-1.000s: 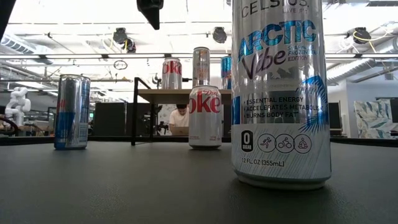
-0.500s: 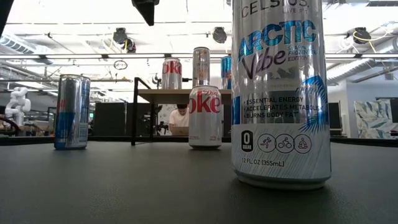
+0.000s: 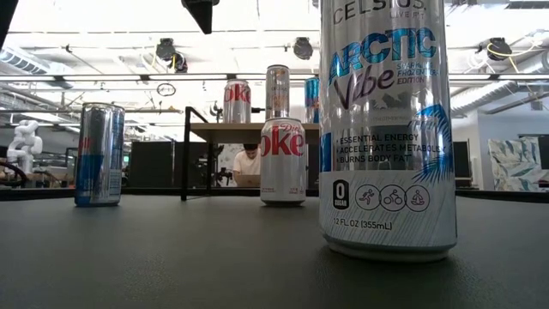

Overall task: Place canned beverage on shelf
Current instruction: Put the white and yellow soda can aligned with the other white and yellow soda can on the shelf

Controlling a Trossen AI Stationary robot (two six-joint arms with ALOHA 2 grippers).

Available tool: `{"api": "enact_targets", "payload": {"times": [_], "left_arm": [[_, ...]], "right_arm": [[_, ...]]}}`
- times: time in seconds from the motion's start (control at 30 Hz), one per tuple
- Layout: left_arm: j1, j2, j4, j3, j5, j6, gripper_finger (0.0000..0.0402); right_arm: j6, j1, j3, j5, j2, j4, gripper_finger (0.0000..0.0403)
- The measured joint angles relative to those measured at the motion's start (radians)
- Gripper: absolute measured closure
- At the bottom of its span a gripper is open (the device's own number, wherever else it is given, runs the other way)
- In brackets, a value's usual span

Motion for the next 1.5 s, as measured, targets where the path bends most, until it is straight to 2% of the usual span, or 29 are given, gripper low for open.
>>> {"api": "enact_targets", "payload": {"times": [0.13, 0.3, 0.43, 1.5], "left_arm": [[0.000, 0.000, 0.000, 0.000, 0.000, 0.000, 0.0004], [0.000, 0.000, 0.000, 0.000, 0.000, 0.000, 0.0004], [0.000, 0.000, -0.001, 0.000, 0.000, 0.000, 0.0004], [0.000, 0.000, -0.001, 0.000, 0.000, 0.001, 0.0004]], "right_arm": [[0.006, 0.000, 0.000, 0.003, 0.000, 0.095, 0.0080], [0.145, 0.001, 0.000, 0.001, 0.000, 0.146, 0.0080], [0.193, 0.002, 0.000, -0.001, 0.000, 0.175, 0.0080], [0.142, 0.002, -0.001, 0.026, 0.017, 0.297, 0.0080]]}}
